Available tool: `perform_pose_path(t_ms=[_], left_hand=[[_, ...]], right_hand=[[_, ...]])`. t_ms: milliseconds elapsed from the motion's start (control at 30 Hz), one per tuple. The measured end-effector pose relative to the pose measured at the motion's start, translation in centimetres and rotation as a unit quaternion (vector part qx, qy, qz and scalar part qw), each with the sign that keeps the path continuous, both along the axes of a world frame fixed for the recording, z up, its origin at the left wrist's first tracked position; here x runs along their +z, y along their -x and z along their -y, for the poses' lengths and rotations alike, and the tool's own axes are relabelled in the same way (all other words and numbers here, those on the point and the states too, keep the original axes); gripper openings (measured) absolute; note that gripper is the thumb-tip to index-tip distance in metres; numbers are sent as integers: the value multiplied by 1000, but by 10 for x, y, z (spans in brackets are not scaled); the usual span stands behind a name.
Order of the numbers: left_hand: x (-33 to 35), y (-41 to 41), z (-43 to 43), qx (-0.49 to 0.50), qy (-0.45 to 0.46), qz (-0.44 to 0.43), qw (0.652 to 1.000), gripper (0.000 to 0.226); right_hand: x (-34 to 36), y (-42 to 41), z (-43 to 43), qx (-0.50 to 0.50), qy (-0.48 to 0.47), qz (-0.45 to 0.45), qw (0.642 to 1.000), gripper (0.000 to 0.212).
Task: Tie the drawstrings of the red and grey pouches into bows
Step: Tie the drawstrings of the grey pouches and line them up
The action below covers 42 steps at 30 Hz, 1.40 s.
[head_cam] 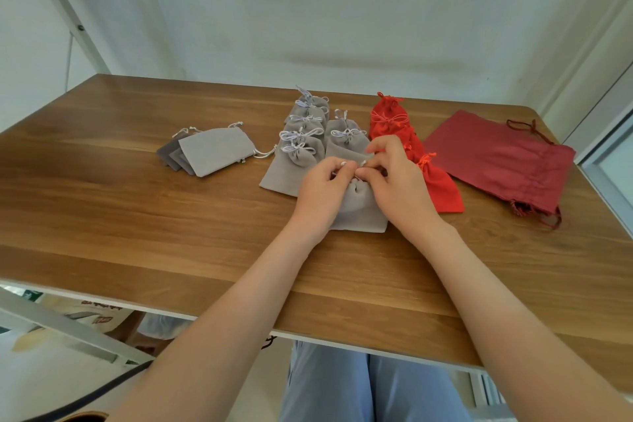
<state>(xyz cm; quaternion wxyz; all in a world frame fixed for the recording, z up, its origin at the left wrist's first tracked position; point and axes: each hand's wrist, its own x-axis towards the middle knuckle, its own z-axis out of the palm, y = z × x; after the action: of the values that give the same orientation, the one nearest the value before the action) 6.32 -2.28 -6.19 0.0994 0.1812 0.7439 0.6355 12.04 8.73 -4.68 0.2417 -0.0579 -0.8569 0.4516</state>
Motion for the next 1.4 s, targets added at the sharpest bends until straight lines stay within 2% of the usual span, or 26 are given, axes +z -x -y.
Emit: perform_pose_path(t_ms=[133,233,433,567,733,967,1100,1267,1333,1400], left_hand=[[2,-4,1,5,-19,-6,1000,22],[3,-6,2,13,-30,-15,999,20],[3,-7,3,26,-32,-29,999,20],[3,-7,3,29,-35,-29,999,21],[5,-3,3,16,-75,21,997,19],[11,0,6,-109,-140,116,977,20],[14,3,11,-128,-76,82,985,16],[17,5,16,-126,-3,44,991,15],[23,8,17,-122,96,-40,987,15],[34,8,15,-122,217,-151,957,13]], right_hand=[[1,4,-2,-17,68,74,995,13],[1,5,-5,8,111,119,987,7],[8,0,-5,43,162,143,975,8],[8,2,-4,42,146,153,977,11],[8,2,-8,67,166,155,972,14],[8,2,-18,98,245,185,947,17],[10,-2,-21,91,241,200,945,22],[9,-3,-20,68,135,210,966,23],[7,-2,-19,64,94,211,971,24],[5,0,-17,54,66,208,974,25]])
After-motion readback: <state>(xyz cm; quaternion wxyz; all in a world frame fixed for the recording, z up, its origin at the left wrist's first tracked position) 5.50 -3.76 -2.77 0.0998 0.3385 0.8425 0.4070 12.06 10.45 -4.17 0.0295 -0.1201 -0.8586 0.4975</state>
